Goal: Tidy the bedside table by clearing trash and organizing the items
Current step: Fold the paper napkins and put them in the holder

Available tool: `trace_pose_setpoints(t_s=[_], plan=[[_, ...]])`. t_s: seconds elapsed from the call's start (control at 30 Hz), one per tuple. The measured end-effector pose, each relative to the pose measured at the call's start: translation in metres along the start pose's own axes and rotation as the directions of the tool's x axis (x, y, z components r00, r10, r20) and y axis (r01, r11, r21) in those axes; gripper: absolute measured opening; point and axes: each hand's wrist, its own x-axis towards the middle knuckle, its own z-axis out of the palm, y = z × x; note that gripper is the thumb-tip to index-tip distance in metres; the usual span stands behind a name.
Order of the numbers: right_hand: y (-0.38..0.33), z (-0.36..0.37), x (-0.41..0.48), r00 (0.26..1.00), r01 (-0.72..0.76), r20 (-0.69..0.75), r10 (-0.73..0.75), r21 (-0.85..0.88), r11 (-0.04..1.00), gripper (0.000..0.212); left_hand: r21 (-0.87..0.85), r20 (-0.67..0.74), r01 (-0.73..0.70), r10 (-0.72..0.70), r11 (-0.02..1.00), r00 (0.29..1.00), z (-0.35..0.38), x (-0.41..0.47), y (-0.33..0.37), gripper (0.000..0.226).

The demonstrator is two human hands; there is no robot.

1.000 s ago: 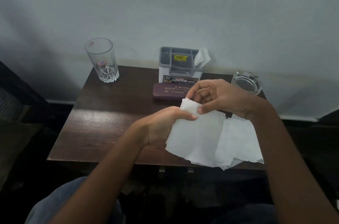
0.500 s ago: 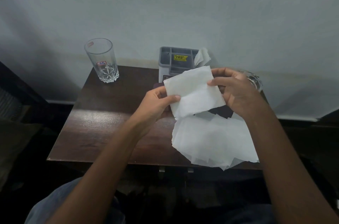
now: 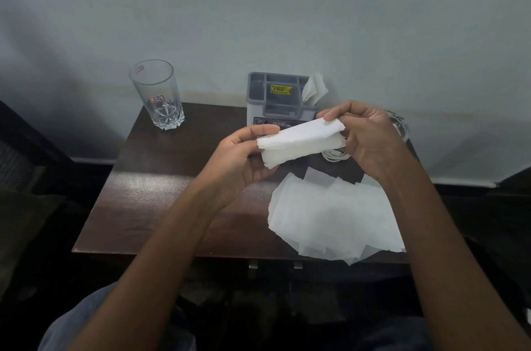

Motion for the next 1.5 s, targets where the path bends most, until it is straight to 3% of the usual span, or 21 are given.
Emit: trace_pose_setpoints(t_s=[0.1,0.27,0.37,0.5,0.63,0.73,0.83,0.97,1.07,1.2,1.33,1.5], plan=[[0.003,0.001,0.001,1.0,0.013,-0.002,-0.013,-0.015,1.0,0.054,-0.078,-0.035,0.051,-0.053,0.996,0.998,0.0,0.0,0.001,0.038],[0.007,0.002,0.003,1.0,0.012,0.014,-0.012,-0.005,1.0,0.047,-0.112,-0.11,0.074,-0.086,0.991,0.99,0.003,0.001,-0.002,0.011],[0.008,0.001,0.004,0.999,-0.001,0.04,0.0,0.029,1.0,0.047,-0.023,-0.177,0.039,-0.042,0.999,0.983,0.003,0.004,-0.008,0.025],[0.007,0.003,0.004,0.992,-0.113,0.058,0.109,0.061,0.992,0.02,0.061,-0.252,-0.027,0.042,0.998,0.967,0.005,0.003,-0.01,0.041],[0.01,0.0,0.002,0.972,-0.17,0.124,0.199,-0.212,0.962,0.03,0.114,-0.264,-0.07,0.098,0.991,0.959,0.007,0.001,-0.009,0.039],[0.009,0.004,0.002,0.99,-0.133,0.013,0.143,-0.294,0.947,0.036,0.222,-0.291,-0.11,0.173,0.969,0.941,0.009,0.001,-0.01,0.035],[0.009,0.01,0.004,0.991,-0.087,-0.124,0.054,-0.277,0.957,0.024,0.267,-0.349,-0.156,0.247,0.951,0.904,0.008,0.001,-0.011,0.031],[0.011,0.015,0.002,0.975,-0.011,-0.214,-0.064,-0.332,0.943,0.013,0.174,-0.43,-0.155,0.217,0.972,0.876,0.002,0.006,-0.012,0.031],[-0.011,0.018,0.021,0.906,0.133,-0.276,-0.32,-0.533,0.836,0.009,0.091,-0.504,-0.142,0.169,0.986,0.847,0.001,0.01,-0.012,0.023],[-0.052,0.037,0.067,0.778,0.259,-0.162,-0.607,-0.798,0.545,0.019,0.03,-0.503,-0.088,0.091,0.996,0.859,0.003,0.011,-0.009,0.016],[-0.067,0.055,0.107,0.779,0.286,-0.024,-0.627,-0.875,0.39,0.021,0.043,-0.453,-0.052,0.066,0.998,0.889,0.006,0.008,-0.01,0.02],[-0.047,0.061,0.132,0.853,0.213,0.05,-0.52,-0.942,0.258,0.03,0.031,-0.447,-0.019,0.031,0.999,0.894,0.006,0.007,-0.007,0.021]])
